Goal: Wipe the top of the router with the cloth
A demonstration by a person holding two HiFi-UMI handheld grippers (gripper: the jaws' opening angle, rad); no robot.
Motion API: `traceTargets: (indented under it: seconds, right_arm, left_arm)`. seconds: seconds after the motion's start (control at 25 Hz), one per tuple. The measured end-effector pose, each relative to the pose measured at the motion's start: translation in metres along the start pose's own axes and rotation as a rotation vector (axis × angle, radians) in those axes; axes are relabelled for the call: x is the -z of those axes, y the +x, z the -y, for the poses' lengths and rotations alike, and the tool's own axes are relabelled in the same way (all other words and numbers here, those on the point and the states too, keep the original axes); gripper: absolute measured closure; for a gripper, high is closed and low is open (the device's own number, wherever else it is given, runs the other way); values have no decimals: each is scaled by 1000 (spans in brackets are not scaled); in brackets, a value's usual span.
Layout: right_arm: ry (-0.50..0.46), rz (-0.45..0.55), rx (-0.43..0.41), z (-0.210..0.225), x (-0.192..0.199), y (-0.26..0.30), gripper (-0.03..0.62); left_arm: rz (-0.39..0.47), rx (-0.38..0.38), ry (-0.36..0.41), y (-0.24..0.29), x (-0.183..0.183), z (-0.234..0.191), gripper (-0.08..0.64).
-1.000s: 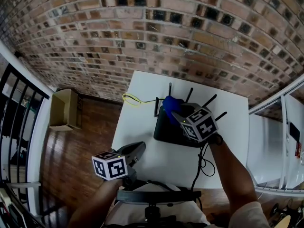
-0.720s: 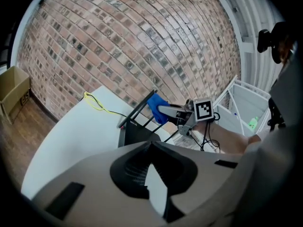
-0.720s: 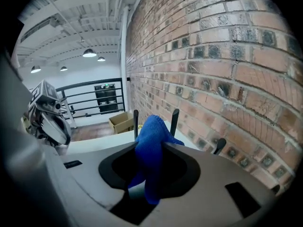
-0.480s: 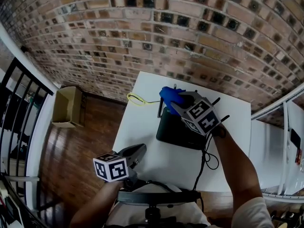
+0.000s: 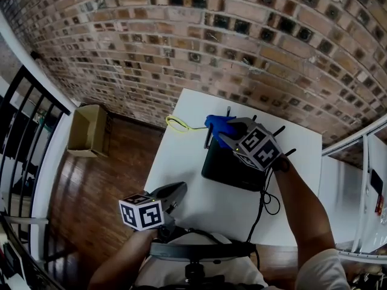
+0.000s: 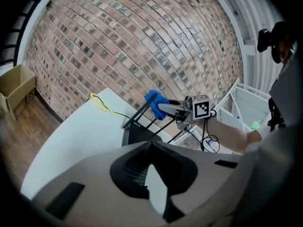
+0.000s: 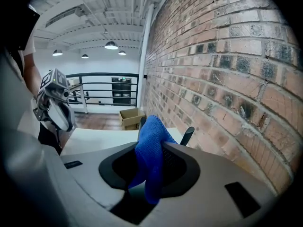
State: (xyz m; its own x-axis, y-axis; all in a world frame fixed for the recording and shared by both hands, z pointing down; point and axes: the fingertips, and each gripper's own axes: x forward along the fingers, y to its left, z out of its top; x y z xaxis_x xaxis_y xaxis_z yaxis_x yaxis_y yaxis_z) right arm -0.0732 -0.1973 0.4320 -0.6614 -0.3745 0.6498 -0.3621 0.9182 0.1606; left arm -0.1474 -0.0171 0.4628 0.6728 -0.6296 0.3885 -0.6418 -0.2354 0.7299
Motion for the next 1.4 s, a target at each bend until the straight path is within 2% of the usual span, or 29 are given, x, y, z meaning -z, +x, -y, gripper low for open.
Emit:
traceTargets:
  seconds: [0.56,1.04,1.24,1.4]
  right_arm:
    - [20,-170,-58,-24,57,37,463]
    - [136,-304,-21,-43,104,66,463]
    - [235,-296,31,-43,109,63,463]
    - [338,-185,104,-29,93,44,462]
  left_arm:
    - [3,-5,-11,-4,4,-5,537]
    - [12,-17,-16,-14,3,-14,537]
    - [10,-14,-15,-18,3,-16,537]
    - [7,-5,-9,-16,2,-14,537]
